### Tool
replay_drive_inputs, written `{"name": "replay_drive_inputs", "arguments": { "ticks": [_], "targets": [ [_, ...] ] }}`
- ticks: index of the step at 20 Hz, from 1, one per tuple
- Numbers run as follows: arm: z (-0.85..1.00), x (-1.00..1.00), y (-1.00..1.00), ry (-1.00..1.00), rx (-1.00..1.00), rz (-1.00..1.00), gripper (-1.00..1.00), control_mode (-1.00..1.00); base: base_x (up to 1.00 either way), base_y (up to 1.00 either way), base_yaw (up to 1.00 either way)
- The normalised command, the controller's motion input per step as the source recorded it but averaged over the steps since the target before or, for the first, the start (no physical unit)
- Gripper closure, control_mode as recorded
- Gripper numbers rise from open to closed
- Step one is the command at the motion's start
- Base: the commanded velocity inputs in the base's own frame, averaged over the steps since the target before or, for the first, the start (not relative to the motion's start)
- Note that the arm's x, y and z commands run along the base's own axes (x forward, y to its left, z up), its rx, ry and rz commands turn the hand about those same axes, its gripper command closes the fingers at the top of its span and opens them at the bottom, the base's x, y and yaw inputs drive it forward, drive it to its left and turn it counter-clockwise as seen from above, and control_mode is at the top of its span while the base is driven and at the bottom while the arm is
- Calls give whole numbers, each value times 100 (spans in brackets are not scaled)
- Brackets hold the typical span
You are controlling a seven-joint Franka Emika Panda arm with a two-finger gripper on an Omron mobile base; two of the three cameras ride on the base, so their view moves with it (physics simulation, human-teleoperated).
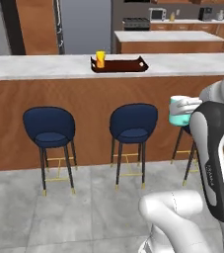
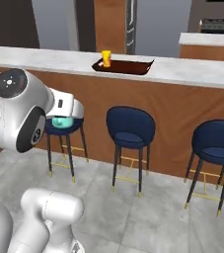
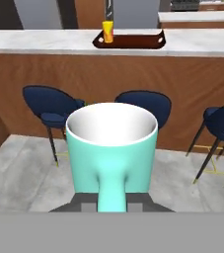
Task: There is a tray on the dining counter. Grab the cup, mug, and pitcher and place them on the tray. The pitcher may be placed next to the tray if it cannot fit the tray.
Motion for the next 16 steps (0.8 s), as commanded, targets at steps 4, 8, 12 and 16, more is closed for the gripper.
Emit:
{"name": "replay_drive_inputs", "arguments": {
  "ticks": [4, 8, 12, 16],
  "targets": [
    [0, 0, 0, 0, 0, 0, 100, 100, 79, 28, -52],
    [0, 0, 0, 0, 0, 0, 100, 100, 86, 30, -45],
    [0, 0, 0, 0, 0, 0, 100, 100, 94, 40, -28],
    [0, 0, 0, 0, 0, 0, 100, 100, 99, 31, -10]
  ]
}}
